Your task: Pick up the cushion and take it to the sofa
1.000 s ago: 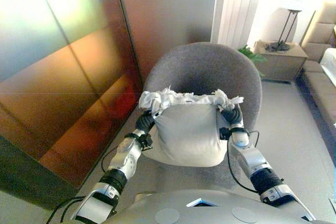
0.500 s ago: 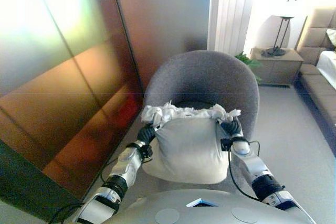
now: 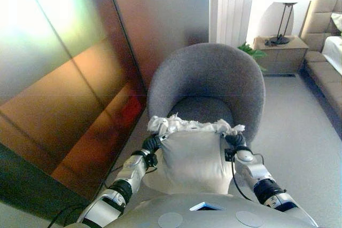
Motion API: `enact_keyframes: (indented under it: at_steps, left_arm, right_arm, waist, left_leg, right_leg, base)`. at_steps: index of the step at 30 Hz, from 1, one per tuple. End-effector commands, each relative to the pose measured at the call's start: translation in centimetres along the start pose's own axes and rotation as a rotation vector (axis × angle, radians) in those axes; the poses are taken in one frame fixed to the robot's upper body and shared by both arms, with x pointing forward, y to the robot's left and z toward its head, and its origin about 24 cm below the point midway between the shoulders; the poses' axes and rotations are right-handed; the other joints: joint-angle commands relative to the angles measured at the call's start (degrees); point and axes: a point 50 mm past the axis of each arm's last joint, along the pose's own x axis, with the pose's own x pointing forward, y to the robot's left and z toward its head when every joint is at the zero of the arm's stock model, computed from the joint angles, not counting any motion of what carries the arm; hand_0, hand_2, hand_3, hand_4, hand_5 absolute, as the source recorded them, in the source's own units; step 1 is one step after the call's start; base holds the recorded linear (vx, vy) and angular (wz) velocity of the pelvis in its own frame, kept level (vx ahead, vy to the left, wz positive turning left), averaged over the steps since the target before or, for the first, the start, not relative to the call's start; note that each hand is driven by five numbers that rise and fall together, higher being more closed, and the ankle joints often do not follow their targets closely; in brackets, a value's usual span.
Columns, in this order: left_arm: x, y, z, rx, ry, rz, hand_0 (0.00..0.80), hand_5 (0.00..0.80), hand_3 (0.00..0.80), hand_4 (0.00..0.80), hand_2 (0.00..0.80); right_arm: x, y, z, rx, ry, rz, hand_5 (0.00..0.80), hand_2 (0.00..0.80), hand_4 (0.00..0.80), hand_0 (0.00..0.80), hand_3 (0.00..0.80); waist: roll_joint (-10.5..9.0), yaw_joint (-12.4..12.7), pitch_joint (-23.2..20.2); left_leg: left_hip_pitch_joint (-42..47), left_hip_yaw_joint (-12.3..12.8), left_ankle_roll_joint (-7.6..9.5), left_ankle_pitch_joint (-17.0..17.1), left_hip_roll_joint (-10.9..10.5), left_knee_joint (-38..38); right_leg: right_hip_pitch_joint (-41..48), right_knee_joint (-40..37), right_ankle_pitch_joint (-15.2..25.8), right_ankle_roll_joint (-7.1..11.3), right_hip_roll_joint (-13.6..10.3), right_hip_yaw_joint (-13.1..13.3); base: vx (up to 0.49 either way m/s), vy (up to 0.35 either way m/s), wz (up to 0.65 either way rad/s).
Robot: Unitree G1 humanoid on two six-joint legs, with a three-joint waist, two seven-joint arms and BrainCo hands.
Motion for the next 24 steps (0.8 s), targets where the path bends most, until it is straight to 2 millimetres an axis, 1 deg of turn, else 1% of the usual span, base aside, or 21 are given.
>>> enact_keyframes:
  at_steps: [1,5,8,15,16,19,24]
  left_arm:
    - [2.5,-1.3,7.9,0.080,-0.254,-0.086,0.800,0.800,0.800,0.800,0.800]
    - [2.4,-1.0,8.1,0.069,-0.296,-0.077,0.800,0.800,0.800,0.800,0.800]
    - [2.3,-1.0,9.3,0.056,-0.359,-0.080,0.800,0.800,0.800,0.800,0.800]
    - [1.9,-1.7,12.6,0.028,-0.553,-0.098,0.800,0.800,0.800,0.800,0.800]
    - [1.8,-1.9,13.4,0.036,-0.590,-0.112,0.800,0.800,0.800,0.800,0.800]
    - [1.5,-2.8,14.8,0.042,-0.655,-0.138,0.800,0.800,0.800,0.800,0.800]
    - [1.3,-3.9,15.8,0.029,-0.710,-0.149,0.800,0.800,0.800,0.800,0.800]
  right_arm:
    - [1.5,-0.8,7.0,0.113,-0.230,-0.041,0.800,0.800,0.800,0.800,0.800]
    - [1.7,-1.2,7.0,0.101,-0.239,-0.039,0.800,0.800,0.800,0.800,0.800]
    - [1.6,-1.5,8.0,0.082,-0.313,-0.029,0.800,0.800,0.800,0.800,0.800]
    - [0.7,-2.0,12.3,0.038,-0.537,-0.018,0.800,0.800,0.800,0.800,0.800]
    - [0.4,-2.1,13.2,0.045,-0.581,-0.009,0.800,0.800,0.800,0.800,0.800]
    - [-0.3,-2.2,14.9,0.065,-0.668,0.004,0.800,0.800,0.800,0.800,0.800]
    - [-1.1,-2.2,16.6,0.083,-0.753,0.027,0.800,0.800,0.800,0.800,0.800]
  waist:
    - [-2.36,0.6,-0.4]
    - [-2.33,0.4,-0.1]
    - [-2.36,0.4,0.1]
    - [-2.38,0.5,0.6]
    - [-2.48,0.5,0.6]
    - [-2.66,0.8,1.0]
    - [-2.81,1.2,1.2]
  left_leg:
    - [-3.7,0.4,-0.14,-11.4,-1.5,10.4]
    - [-3.5,0.6,-0.07,-11.7,-1.9,10.2]
    - [-3.6,0.8,0.05,-12.0,-2.2,10.6]
    - [-3.8,0.4,0.09,-13.0,-2.9,10.8]
    - [-3.7,0.3,0.06,-13.1,-2.9,10.8]
    - [-3.3,0.1,-0.02,-13.4,-2.9,11.0]
    - [-2.4,-0.1,-0.11,-13.6,-2.7,11.5]
  right_leg:
    - [-10.0,-5.4,13.1,-0.60,0.5,-1.7]
    - [-10.3,-4.7,12.9,-0.60,0.4,-2.2]
    - [-10.6,-4.3,12.7,-0.70,0.3,-2.4]
    - [-11.2,-3.9,12.0,-0.89,0.5,-2.8]
    - [-11.1,-3.9,11.8,-0.98,0.6,-3.0]
    - [-10.7,-3.8,11.6,-1.37,0.9,-3.4]
    - [-9.7,-3.5,11.4,-1.82,1.2,-3.9]
  base:
    - [-0.061,0.007,-0.04]
    - [-0.016,0.013,-0.03]
    - [0.000,0.000,0.00]
    - [-0.023,-0.012,0.00]
    - [-0.027,-0.049,0.00]
    - [-0.013,-0.056,0.01]
    - [0.021,-0.050,-0.01]
